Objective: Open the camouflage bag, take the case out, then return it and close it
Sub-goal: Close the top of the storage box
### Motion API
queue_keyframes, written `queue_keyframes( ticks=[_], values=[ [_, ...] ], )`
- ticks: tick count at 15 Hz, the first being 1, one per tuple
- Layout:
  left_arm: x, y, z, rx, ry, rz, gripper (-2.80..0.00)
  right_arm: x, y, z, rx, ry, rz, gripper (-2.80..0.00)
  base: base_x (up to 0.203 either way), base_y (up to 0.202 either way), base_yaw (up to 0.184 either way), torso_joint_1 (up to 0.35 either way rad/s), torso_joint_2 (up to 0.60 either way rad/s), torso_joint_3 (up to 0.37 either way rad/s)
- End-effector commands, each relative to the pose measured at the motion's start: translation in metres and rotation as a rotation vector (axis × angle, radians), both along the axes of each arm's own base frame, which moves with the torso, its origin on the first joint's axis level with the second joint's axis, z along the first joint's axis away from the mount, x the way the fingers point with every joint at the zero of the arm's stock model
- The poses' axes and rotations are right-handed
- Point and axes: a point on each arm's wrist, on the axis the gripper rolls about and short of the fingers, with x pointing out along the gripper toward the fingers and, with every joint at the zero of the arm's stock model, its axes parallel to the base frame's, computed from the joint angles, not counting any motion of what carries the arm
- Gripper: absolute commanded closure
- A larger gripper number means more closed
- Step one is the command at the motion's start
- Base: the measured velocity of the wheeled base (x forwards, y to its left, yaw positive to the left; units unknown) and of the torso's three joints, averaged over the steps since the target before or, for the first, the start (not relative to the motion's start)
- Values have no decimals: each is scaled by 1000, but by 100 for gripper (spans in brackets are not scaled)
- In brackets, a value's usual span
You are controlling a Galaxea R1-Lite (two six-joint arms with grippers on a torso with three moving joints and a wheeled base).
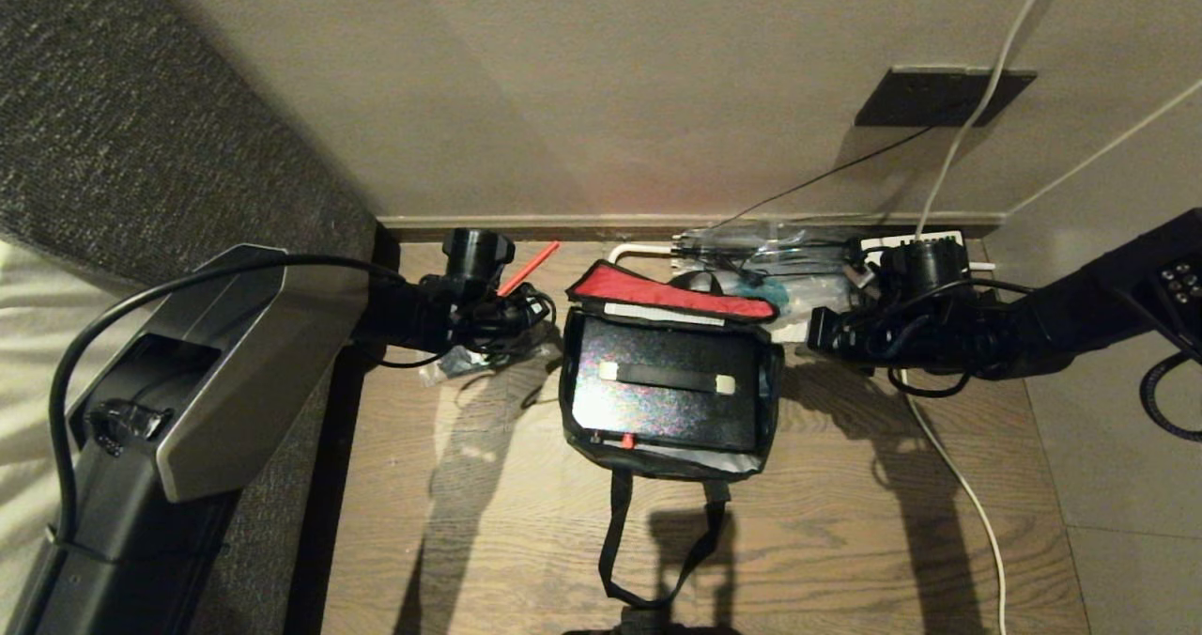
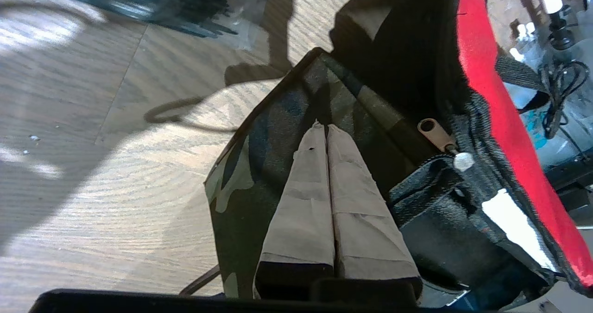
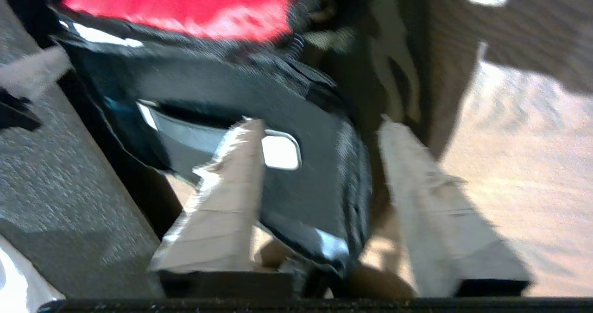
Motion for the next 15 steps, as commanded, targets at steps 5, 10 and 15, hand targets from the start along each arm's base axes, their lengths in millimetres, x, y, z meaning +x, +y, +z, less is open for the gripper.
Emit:
queue_keyframes(
  ticks=[5, 10, 15],
  values=[
    [1, -6, -14, 7, 26, -6, 0, 21, -9, -35, -135, 18, -78, 0, 0, 0, 0, 0, 0, 0],
    [9, -18, -24, -6, 8, -13, 0, 43, -6, -57, -147, -16, -148, 0, 0, 0, 0, 0, 0, 0],
    [16, -34, -36, -43, 12, -9, 0, 63, 3, -78, -84, -69, -171, 0, 0, 0, 0, 0, 0, 0]
  ],
)
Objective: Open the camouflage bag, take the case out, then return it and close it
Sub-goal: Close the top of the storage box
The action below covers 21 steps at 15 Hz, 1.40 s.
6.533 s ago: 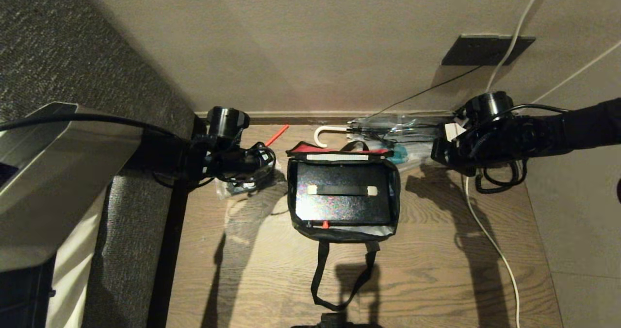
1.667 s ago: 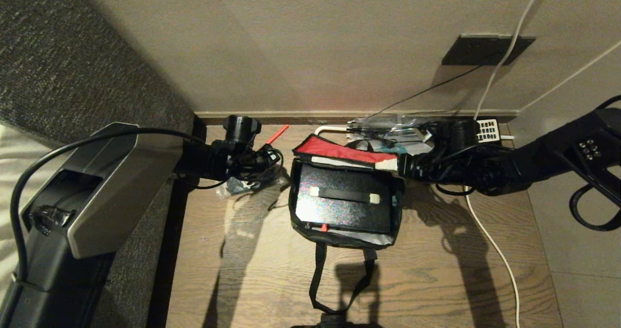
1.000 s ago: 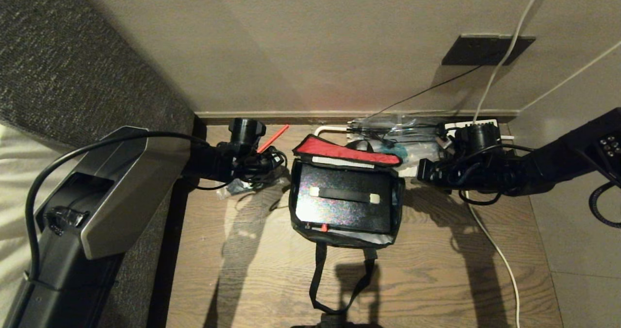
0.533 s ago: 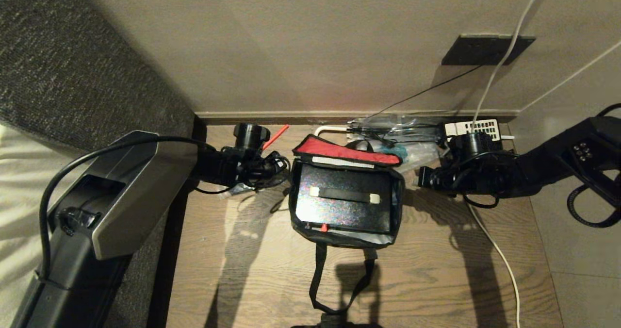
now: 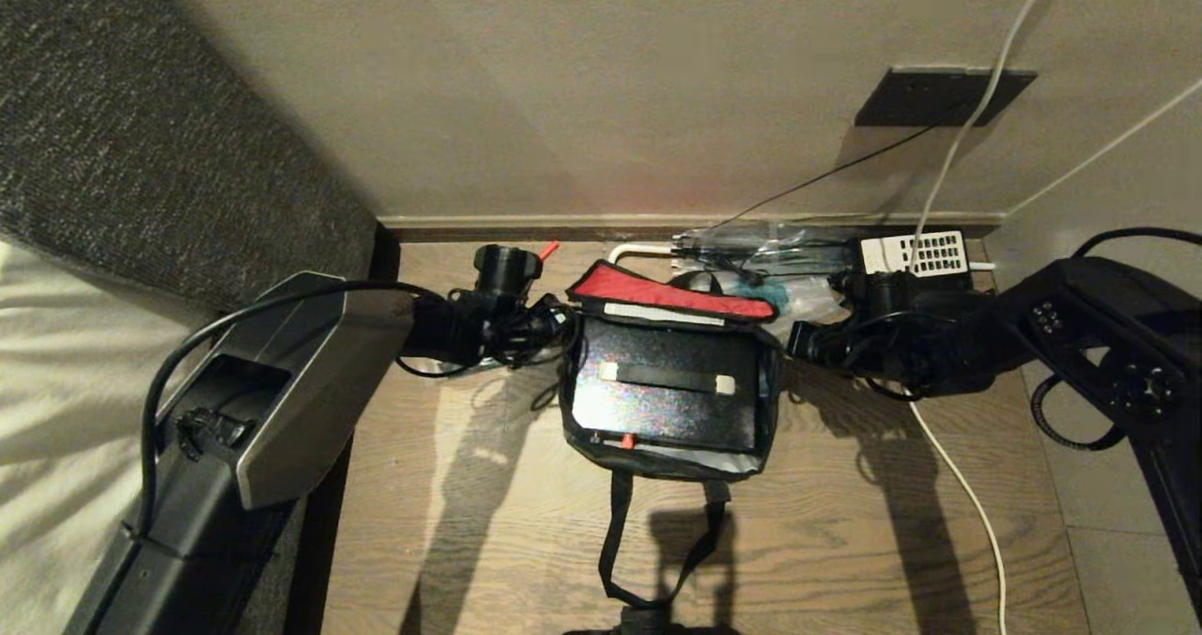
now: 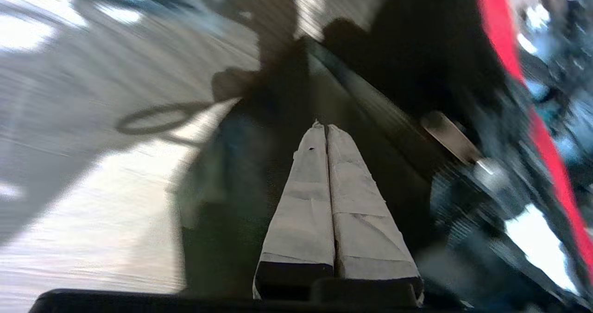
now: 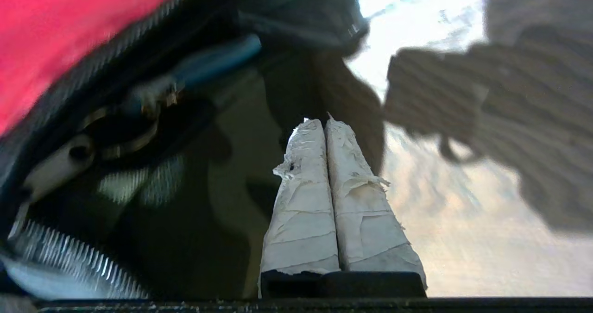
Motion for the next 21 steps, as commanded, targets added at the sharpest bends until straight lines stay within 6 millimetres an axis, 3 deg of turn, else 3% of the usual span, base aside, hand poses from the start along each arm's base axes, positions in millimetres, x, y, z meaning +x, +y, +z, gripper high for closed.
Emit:
queue_keyframes(
  ticks=[1, 10, 17, 21],
  values=[
    [2, -5, -13, -3, 19, 1, 0, 6, 4, -19, 17, 9, 0, 0, 0, 0, 0, 0, 0, 0],
    [0, -8, -10, -58, 58, 32, 0, 9, 38, -3, 207, 41, -21, 0, 0, 0, 0, 0, 0, 0],
    [-18, -30, 8, -102, 106, 9, 0, 5, 42, -7, 189, 77, -17, 0, 0, 0, 0, 0, 0, 0],
    [-24, -29, 11, -106, 154, 26, 0, -5, 43, -13, 140, 128, 2, 0, 0, 0, 0, 0, 0, 0]
  ],
)
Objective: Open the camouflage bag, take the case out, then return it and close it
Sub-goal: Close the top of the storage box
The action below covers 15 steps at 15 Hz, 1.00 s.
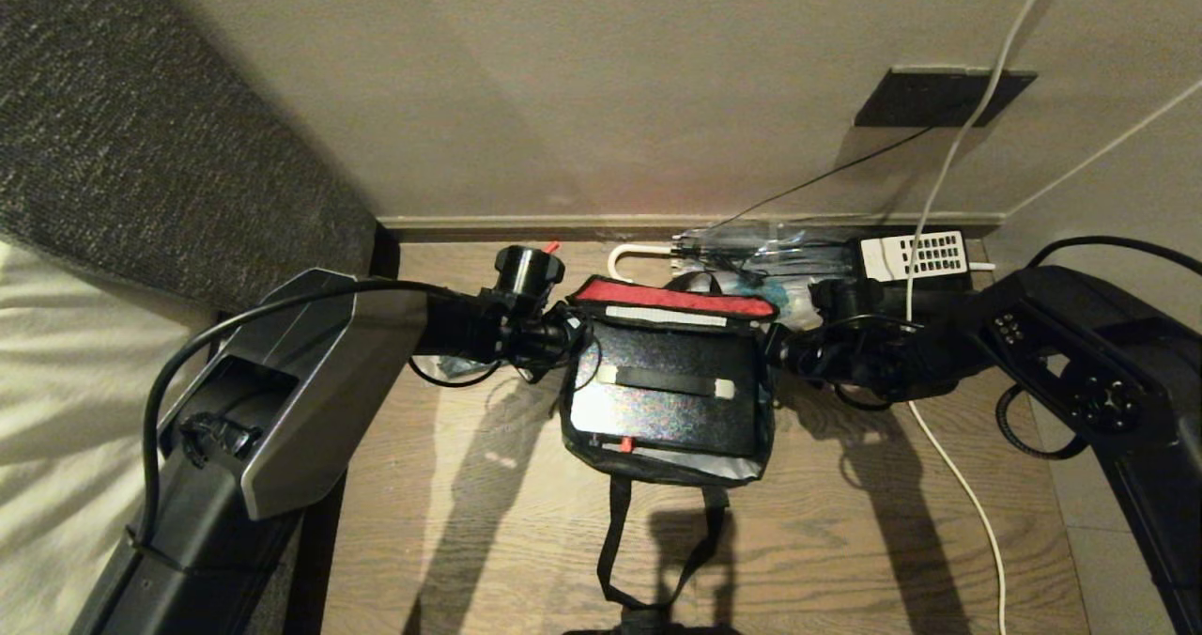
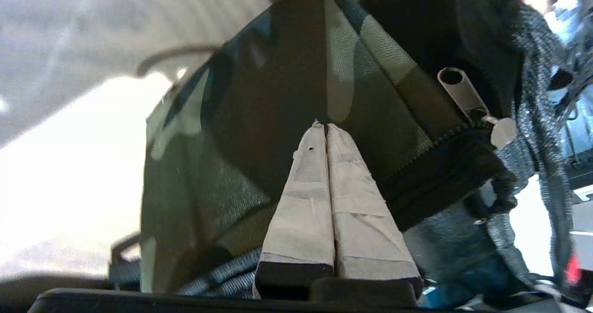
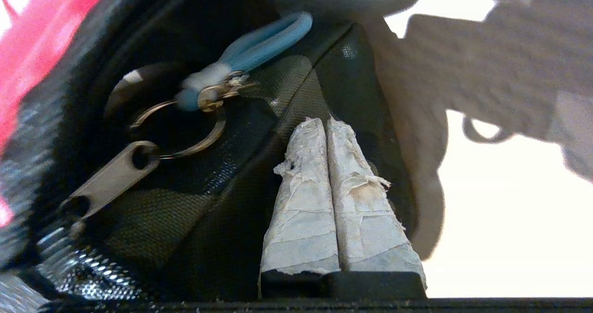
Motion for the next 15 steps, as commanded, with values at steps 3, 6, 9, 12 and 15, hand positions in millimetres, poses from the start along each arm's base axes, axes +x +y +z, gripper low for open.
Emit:
queue_keyframes(
  ticks=[3, 6, 9, 12, 15],
  values=[
    [-7, 2, 9, -21, 51, 23, 0, -10, 3, -2, -33, 19, 32, 0, 0, 0, 0, 0, 0, 0],
    [-16, -5, 12, -45, 97, 32, 0, -12, 4, -2, -39, 23, 39, 0, 0, 0, 0, 0, 0, 0],
    [-32, -9, 6, -23, 153, 17, 0, -11, 4, -4, -70, 16, 61, 0, 0, 0, 0, 0, 0, 0],
    [-27, 3, 0, 34, 143, 3, 0, -9, -4, -3, -122, -12, 76, 0, 0, 0, 0, 0, 0, 0],
    [-25, 8, 9, 41, 112, 10, 0, -7, -5, 0, -124, -32, 73, 0, 0, 0, 0, 0, 0, 0]
  ],
)
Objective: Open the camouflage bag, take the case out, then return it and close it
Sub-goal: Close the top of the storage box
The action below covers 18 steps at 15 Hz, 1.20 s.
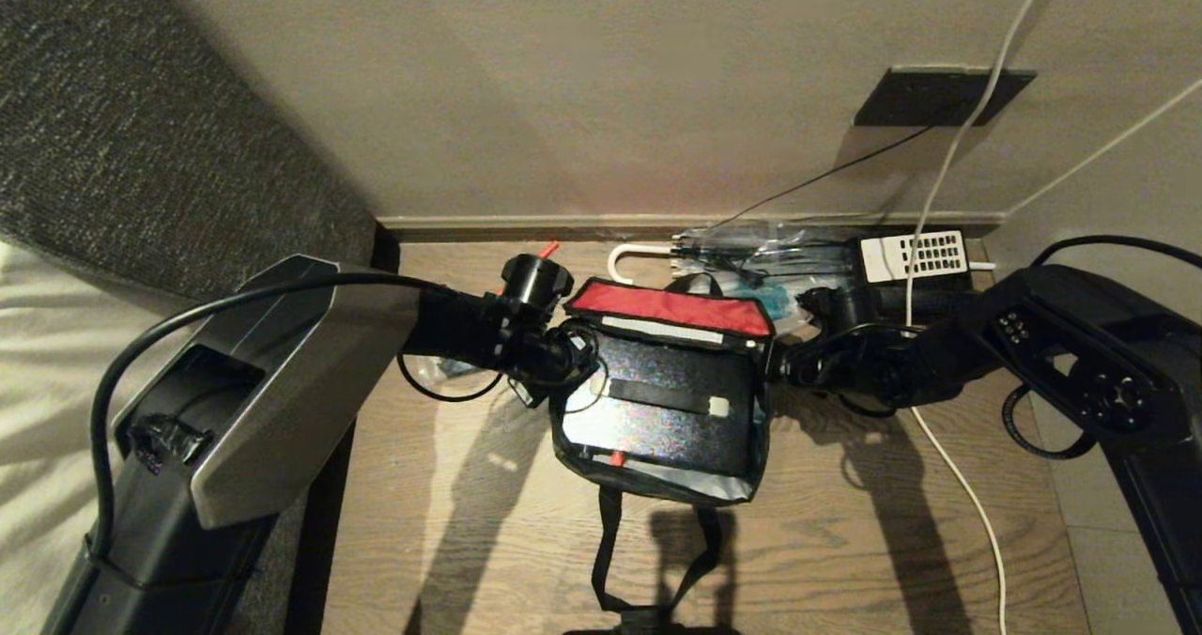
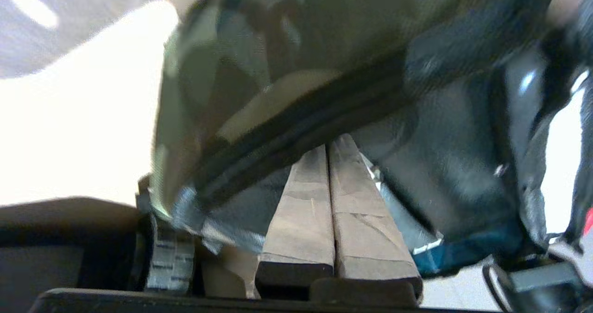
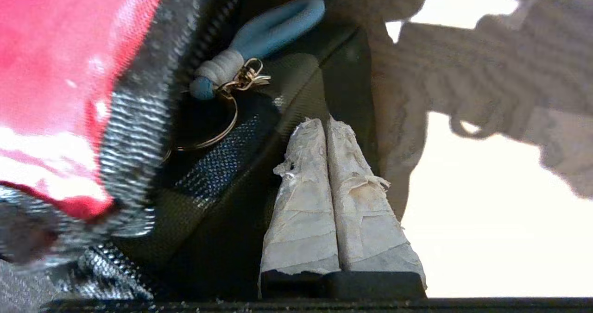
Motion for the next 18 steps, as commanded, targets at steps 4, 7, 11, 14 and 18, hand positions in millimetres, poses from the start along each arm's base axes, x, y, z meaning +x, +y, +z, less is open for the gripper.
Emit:
queue_keyframes(
  ticks=[4, 7, 11, 14, 18],
  values=[
    [-7, 6, 42, -42, -80, 20, 0, 13, 2, 11, 16, -80, -7, 0, 0, 0, 0, 0, 0, 0],
    [-10, 8, 50, -49, -92, 28, 0, 15, 11, 16, 35, -95, 5, 0, 0, 0, 0, 0, 0, 0],
    [-4, 22, 49, -37, -90, 63, 0, 17, 25, 21, 77, -100, 9, 0, 0, 0, 0, 0, 0, 0],
    [-4, 28, 42, -17, -73, 86, 0, 22, 34, 24, 94, -119, 18, 0, 0, 0, 0, 0, 0, 0],
    [6, 36, 24, 0, -65, 114, 0, 20, 38, 14, 77, -100, 28, 0, 0, 0, 0, 0, 0, 0]
  ],
)
